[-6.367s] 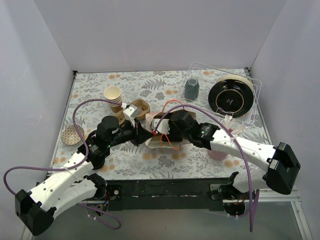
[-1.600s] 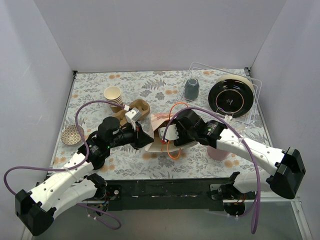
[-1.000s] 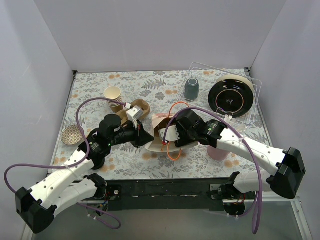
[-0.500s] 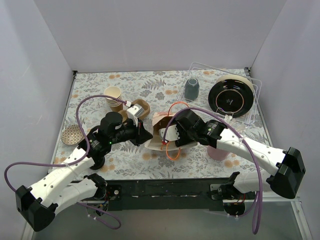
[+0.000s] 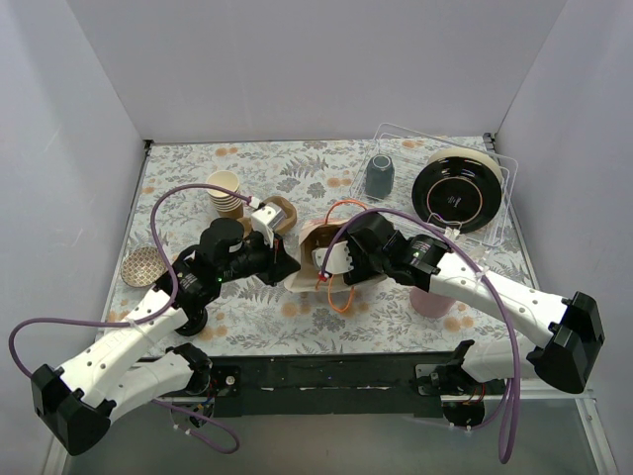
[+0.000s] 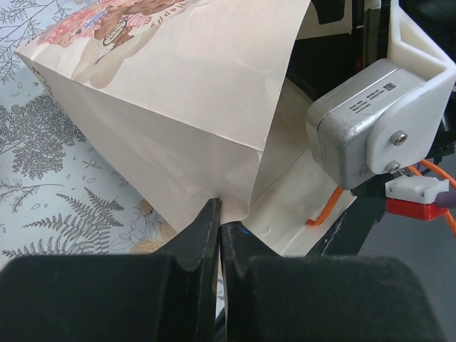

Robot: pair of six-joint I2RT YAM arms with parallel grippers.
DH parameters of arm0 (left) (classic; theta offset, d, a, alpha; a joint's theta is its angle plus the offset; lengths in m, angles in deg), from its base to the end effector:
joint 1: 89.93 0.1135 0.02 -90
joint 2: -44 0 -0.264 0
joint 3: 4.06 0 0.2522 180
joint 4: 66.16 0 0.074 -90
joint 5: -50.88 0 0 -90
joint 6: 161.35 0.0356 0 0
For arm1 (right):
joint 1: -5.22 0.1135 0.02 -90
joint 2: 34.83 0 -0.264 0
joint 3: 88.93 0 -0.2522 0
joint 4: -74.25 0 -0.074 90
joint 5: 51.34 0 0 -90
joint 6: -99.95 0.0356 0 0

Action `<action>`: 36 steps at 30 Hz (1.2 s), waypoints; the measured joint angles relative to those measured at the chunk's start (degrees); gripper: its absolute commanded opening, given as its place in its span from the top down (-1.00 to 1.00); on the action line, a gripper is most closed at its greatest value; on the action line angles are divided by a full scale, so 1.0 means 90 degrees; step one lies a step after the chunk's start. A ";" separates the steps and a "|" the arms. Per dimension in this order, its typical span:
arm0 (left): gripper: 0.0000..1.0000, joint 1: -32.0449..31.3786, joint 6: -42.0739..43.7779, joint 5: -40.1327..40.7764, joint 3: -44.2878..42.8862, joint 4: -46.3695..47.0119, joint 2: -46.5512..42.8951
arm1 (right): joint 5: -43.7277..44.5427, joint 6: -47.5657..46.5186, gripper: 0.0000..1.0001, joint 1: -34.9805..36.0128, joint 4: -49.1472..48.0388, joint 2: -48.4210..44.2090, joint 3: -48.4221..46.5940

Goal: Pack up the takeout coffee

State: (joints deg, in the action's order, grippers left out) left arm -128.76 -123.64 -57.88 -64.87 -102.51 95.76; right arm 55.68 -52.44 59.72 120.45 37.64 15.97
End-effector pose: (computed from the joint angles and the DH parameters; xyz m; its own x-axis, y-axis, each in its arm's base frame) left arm 0.1497 -0.1352 0.3111 -0.8644 -0.2659 -0.4268 0.2167 0.5691 -0.7932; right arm 0.1657 0.2143 0.3023 0.3952 -0.9051 -0.1570 -0.6584 -0.1599 -0.7355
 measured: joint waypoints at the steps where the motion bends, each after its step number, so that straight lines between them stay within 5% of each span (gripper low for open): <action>1: 1.00 0.0000 0.0002 0.0015 -0.0012 -0.0017 0.0005 | 0.0002 -0.0005 0.45 0.0010 0.0010 0.0000 -0.0007; 36: 1.00 0.0000 0.0308 0.0716 -0.0510 -0.0699 0.0138 | 0.0561 0.0313 0.47 0.0221 -0.0063 0.0223 -0.0068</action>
State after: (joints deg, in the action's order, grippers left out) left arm -128.76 -120.87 -51.44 -69.46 -108.80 97.01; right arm 60.73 -49.62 61.70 119.89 39.65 15.36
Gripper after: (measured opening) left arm 0.010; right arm 0.773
